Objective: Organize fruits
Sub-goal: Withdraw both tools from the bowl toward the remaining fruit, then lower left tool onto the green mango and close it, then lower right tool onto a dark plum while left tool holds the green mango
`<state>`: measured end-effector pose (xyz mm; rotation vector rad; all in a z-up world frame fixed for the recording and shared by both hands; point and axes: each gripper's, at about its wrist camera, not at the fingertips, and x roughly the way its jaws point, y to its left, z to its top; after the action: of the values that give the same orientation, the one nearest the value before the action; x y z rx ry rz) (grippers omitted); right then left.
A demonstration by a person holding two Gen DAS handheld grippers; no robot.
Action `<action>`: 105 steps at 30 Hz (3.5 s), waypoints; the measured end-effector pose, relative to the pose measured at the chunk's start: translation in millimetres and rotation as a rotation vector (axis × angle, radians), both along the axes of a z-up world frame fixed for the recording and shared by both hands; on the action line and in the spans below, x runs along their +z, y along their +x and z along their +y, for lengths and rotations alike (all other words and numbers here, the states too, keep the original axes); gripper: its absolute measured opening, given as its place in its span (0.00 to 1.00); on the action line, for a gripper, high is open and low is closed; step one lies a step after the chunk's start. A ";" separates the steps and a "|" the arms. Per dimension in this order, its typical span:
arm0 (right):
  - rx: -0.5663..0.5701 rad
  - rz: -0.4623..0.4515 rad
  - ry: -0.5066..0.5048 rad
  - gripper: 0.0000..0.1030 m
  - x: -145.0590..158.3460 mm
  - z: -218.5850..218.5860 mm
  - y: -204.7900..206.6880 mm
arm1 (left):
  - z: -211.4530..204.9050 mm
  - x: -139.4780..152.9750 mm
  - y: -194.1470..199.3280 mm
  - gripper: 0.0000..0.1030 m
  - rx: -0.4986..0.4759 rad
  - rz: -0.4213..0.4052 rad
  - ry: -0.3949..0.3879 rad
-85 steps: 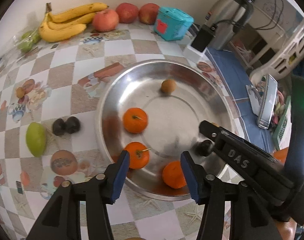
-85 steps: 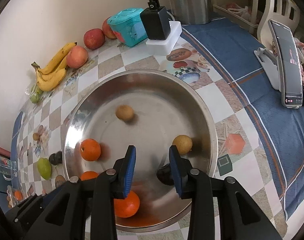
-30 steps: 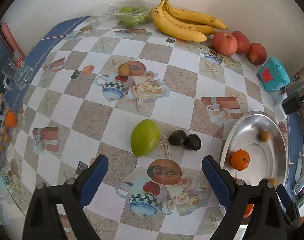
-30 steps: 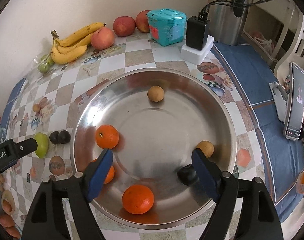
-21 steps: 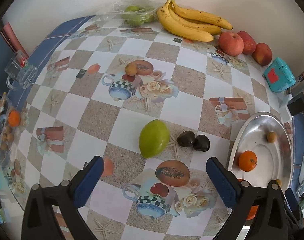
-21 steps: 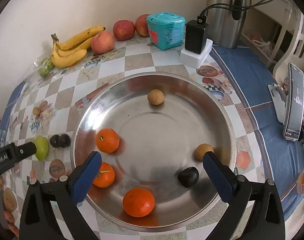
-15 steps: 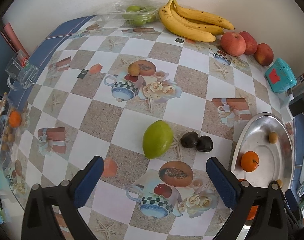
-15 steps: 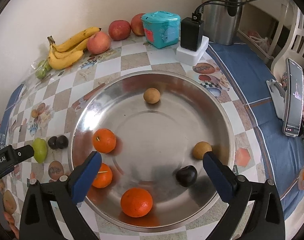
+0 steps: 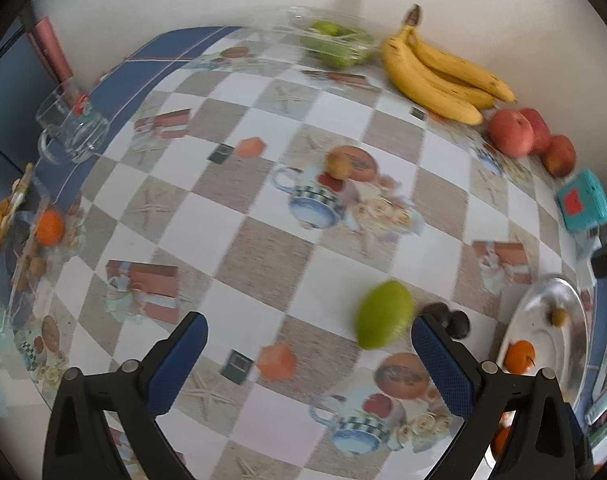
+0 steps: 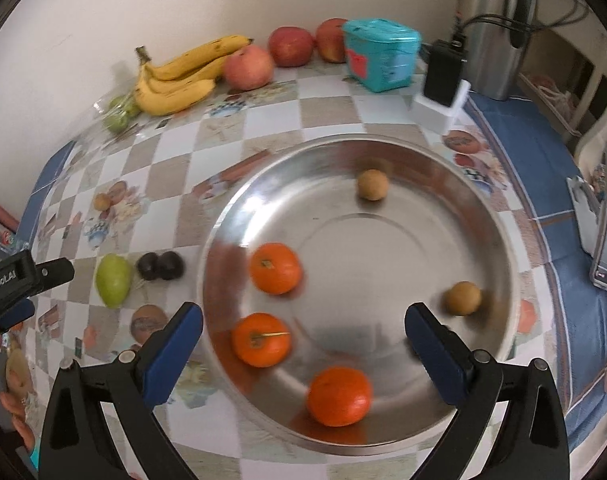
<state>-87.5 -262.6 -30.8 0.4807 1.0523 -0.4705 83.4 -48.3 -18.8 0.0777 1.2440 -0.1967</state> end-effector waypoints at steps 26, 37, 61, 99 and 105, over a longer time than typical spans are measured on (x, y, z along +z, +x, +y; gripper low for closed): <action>0.076 0.012 0.022 0.98 -7.2 38.6 43.3 | -28.1 -37.3 8.9 0.81 -0.184 0.093 -0.133; 0.084 0.014 0.019 0.98 -7.3 38.9 42.0 | -45.3 -48.9 5.6 0.56 -0.242 0.081 -0.131; 0.042 -0.046 0.012 0.98 1.1 29.2 39.1 | -20.1 -32.5 20.0 0.42 -0.153 0.103 -0.190; 0.175 -0.010 0.067 0.40 -23.1 59.4 102.9 | 24.6 -19.3 51.5 0.42 0.000 0.115 -0.232; 0.144 -0.002 0.051 0.31 -23.9 54.6 101.0 | 24.2 -19.3 51.6 0.42 0.000 0.113 -0.228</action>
<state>13.5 -207.9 -54.7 0.4472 1.0909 -0.3158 135.0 -24.2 -38.1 -0.1323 1.3265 -0.3456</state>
